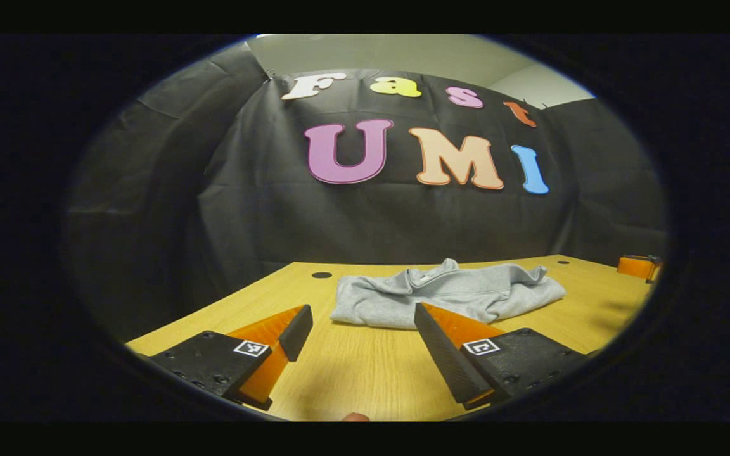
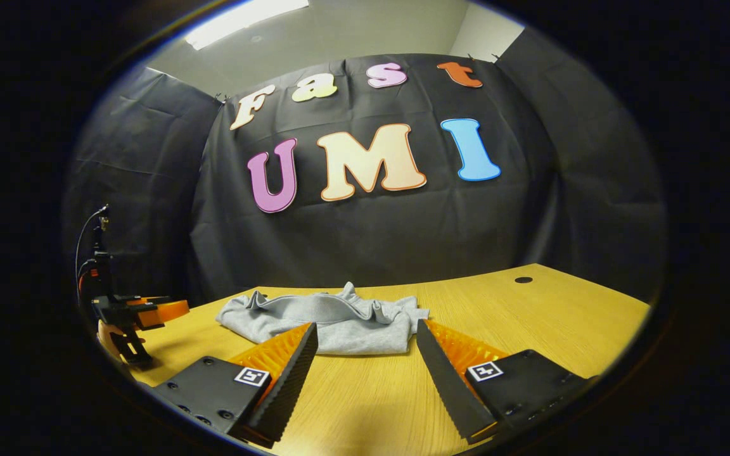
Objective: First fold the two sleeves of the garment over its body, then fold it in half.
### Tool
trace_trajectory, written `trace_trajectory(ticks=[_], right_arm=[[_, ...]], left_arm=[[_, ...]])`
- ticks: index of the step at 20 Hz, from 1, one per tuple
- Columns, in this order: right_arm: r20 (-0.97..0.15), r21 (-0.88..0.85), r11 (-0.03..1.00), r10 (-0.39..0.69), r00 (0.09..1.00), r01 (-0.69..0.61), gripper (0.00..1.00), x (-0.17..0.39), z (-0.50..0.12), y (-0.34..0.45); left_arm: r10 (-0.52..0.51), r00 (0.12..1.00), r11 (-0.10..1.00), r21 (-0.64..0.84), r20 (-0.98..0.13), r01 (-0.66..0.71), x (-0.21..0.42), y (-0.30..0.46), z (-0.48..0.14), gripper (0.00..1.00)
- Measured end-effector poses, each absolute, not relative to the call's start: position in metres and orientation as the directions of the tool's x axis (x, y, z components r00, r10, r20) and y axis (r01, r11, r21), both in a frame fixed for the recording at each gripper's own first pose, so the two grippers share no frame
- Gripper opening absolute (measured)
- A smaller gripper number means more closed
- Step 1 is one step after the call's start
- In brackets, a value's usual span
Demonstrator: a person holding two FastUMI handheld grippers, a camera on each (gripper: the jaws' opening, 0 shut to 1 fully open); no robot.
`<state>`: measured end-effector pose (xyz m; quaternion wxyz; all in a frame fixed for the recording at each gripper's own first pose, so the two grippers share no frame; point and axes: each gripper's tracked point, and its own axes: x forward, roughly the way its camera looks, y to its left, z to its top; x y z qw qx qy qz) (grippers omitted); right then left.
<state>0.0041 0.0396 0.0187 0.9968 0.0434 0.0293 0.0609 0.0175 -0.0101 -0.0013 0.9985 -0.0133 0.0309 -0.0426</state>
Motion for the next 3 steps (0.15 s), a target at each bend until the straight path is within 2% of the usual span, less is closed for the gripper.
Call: trace_trajectory(ticks=[3], right_arm=[[-0.05, 0.089, 0.986, 0.147, 0.988, -0.142, 0.97, 0.0024, 0.0197, 0.0501]], left_arm=[[-0.085, 0.996, 0.996, -0.033, -0.038, 0.084, 0.0164, -0.0095, 0.0033, 0.95]])
